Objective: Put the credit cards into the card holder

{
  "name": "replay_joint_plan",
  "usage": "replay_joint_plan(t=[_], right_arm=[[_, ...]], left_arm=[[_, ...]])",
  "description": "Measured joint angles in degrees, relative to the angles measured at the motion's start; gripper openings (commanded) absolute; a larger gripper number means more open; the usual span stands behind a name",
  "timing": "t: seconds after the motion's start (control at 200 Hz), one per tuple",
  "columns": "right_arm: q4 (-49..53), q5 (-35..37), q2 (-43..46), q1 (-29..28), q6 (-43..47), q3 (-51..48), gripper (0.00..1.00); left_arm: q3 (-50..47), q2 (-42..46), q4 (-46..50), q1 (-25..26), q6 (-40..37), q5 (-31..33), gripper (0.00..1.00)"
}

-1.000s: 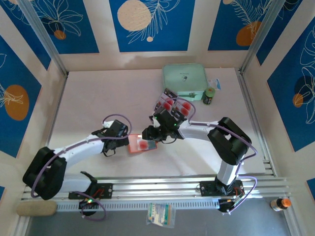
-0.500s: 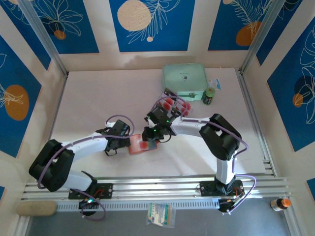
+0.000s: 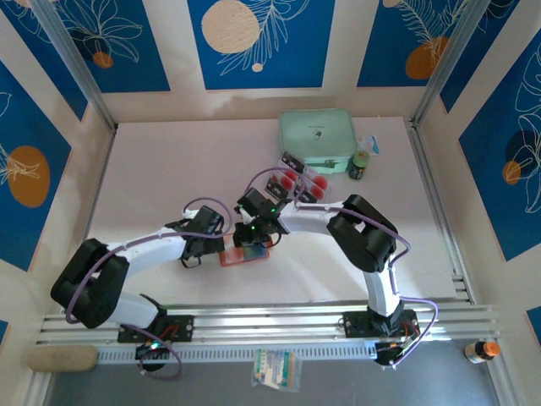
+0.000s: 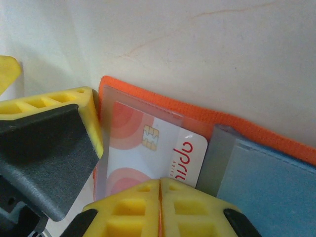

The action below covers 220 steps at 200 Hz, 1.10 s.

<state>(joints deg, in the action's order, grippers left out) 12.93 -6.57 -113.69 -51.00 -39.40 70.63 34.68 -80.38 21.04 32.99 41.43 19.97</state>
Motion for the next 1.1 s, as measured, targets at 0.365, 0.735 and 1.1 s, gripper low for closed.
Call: replay_joint_plan(t=[0.365, 0.735, 1.1], right_arm=[[0.8, 0.2, 6.5, 1.7, 0.0, -2.0, 0.08], [0.2, 0.1, 5.8, 1.8, 0.0, -3.4, 0.07], [0.0, -0.6, 2.4, 1.0, 0.0, -3.3, 0.06]], left_arm=[[0.0, 6.5, 0.9, -0.2, 0.8, -0.6, 1.00], [-1.9, 6.0, 1.6, -0.2, 2.7, -1.5, 1.00], [-1.5, 2.5, 1.1, -0.2, 2.5, -1.5, 1.00]])
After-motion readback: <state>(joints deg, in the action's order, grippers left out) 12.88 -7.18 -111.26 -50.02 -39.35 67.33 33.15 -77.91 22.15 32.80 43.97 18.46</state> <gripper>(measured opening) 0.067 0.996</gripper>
